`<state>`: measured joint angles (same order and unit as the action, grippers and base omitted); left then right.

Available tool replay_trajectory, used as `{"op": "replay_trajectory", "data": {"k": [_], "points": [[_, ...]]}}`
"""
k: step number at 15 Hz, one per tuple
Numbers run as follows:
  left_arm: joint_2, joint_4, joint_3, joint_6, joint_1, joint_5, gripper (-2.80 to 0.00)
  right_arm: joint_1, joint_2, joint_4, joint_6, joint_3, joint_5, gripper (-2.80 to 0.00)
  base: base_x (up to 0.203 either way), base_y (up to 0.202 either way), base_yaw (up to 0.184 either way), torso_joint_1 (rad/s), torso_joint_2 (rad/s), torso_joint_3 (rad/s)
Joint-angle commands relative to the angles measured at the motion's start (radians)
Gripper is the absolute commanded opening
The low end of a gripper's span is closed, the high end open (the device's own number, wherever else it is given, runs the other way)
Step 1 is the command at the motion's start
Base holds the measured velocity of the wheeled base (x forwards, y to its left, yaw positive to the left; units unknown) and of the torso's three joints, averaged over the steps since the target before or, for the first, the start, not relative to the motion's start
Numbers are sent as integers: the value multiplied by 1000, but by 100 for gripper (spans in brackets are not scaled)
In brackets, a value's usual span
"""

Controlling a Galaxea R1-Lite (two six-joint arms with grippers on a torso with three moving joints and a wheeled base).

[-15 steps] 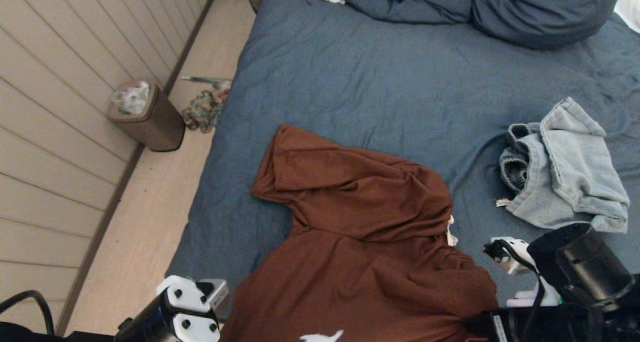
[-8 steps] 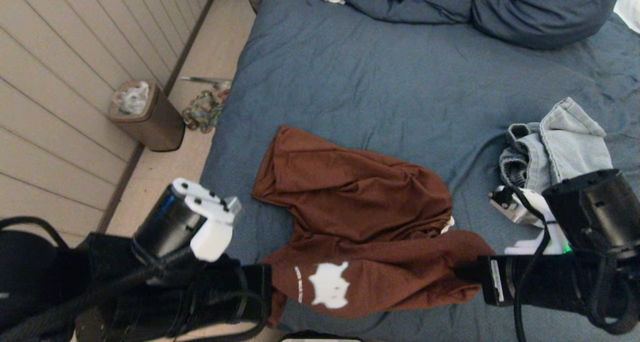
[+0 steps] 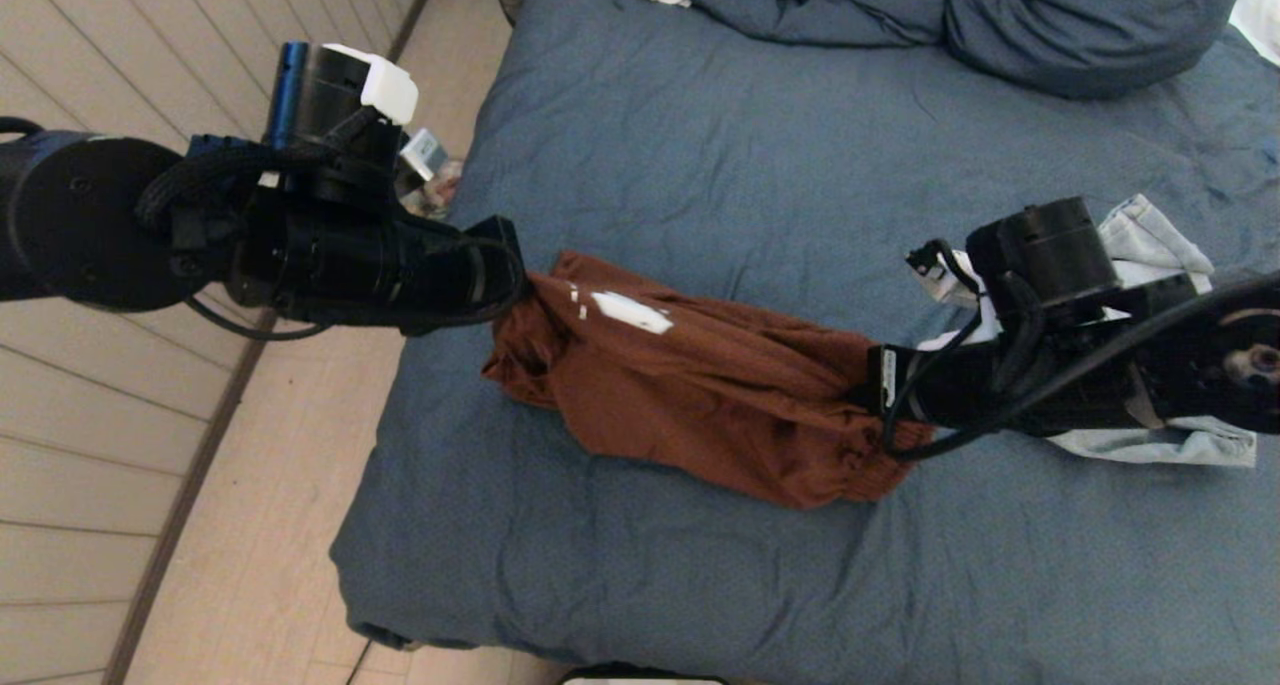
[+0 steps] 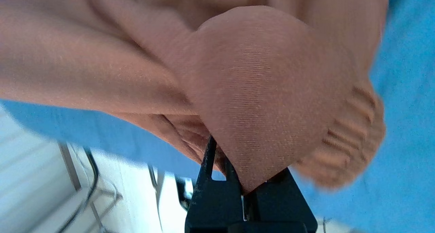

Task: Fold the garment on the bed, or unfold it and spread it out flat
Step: Fold the brown shorts

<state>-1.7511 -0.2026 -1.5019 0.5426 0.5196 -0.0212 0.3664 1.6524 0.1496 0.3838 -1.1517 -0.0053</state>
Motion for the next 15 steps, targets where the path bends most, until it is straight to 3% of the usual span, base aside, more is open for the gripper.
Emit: {"op": "replay_trajectory", "data": {"k": [1,8,10,11,12,15], "points": [[-146,-17,-156,-1,-60,-25,-280,-26,109,6,5,-119,-1,-280,0,0,0,0,0,0],[-413,-46,-405,-41,-71,-45,-280,-78,267,69,3,-354,-7,-280,0,0,0,0,0,0],[-435,-34,-429,-71,-69,-50,-280,-94,290,92,4,-407,-7,-280,0,0,0,0,0,0],[-436,-34,-429,-72,-62,-50,-280,-96,297,94,3,-419,-7,0,0,0,0,0,0,0],[-438,-33,-429,-73,-62,-51,0,-96,299,94,0,-419,-7,0,0,0,0,0,0,0],[-410,-31,-428,-68,-62,-51,0,-96,285,90,1,-419,-4,0,0,0,0,0,0,0]]}}
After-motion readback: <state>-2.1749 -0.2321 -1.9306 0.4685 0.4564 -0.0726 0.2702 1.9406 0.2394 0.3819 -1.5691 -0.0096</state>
